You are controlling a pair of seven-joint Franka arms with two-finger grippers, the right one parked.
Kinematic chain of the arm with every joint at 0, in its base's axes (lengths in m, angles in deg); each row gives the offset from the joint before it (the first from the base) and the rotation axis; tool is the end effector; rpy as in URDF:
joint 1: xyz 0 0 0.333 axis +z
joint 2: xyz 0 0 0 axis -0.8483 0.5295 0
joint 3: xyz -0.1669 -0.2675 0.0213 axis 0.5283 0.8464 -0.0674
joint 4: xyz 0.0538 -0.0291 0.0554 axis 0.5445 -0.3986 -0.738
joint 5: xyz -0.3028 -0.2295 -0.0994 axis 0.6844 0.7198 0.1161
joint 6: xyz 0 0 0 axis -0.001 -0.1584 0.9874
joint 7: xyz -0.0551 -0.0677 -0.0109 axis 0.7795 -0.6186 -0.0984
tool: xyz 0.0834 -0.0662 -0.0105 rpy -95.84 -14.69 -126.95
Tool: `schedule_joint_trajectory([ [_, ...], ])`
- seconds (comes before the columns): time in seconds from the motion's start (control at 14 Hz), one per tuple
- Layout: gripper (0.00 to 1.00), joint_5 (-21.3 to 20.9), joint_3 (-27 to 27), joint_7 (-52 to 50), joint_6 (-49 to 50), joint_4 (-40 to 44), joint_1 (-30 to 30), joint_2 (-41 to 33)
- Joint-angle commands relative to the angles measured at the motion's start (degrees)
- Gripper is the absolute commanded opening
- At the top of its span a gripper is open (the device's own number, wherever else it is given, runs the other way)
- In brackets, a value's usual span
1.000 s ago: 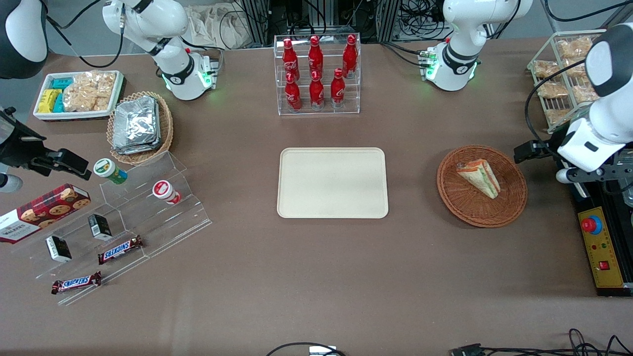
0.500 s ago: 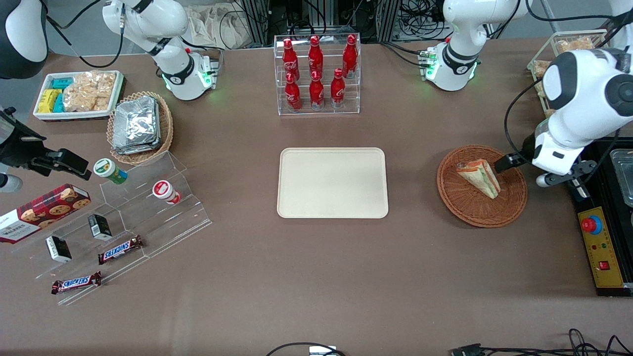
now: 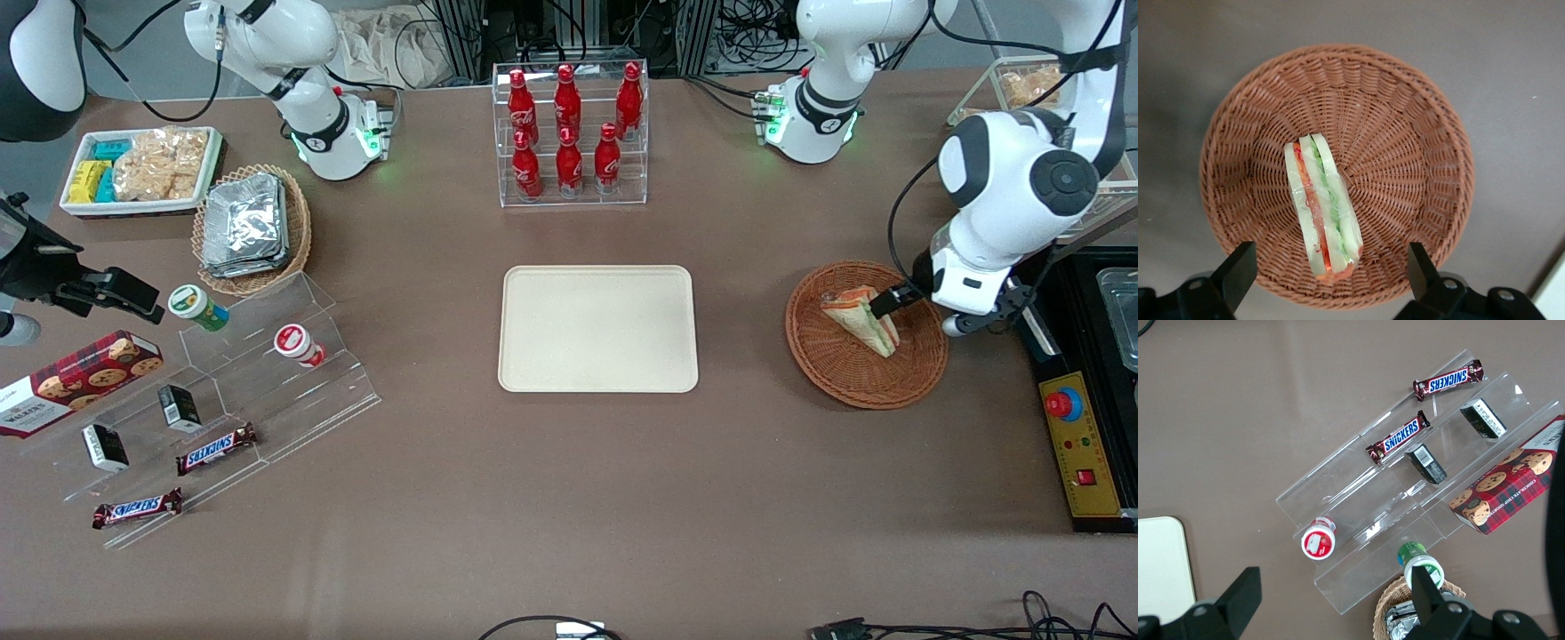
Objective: Place sandwich from basket to tray
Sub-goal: 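Lower the open left gripper onto the sandwich and close on it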
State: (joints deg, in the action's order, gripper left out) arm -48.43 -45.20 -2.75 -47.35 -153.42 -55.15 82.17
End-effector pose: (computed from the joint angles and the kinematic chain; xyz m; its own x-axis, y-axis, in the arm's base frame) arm 0.4810 0.0033 0.3393 0.9068 0.4214 -0.0115 0.4213 -0.9068 -0.0114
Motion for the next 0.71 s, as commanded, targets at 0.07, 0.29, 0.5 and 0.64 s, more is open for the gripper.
schedule_joint_trajectory([
  [0.07, 1.00, 0.28, 0.22, -2.13, -9.94, -6.97, 0.99, 0.09],
  [0.29, 1.00, 0.29, 0.22, -3.62, -15.13, -9.08, 0.99, 2.02],
  [0.5, 1.00, 0.37, 0.22, -4.85, -21.54, -11.11, 1.08, 5.09],
  [0.64, 1.00, 0.46, 0.22, -5.56, -25.06, -11.99, 1.08, 7.03],
])
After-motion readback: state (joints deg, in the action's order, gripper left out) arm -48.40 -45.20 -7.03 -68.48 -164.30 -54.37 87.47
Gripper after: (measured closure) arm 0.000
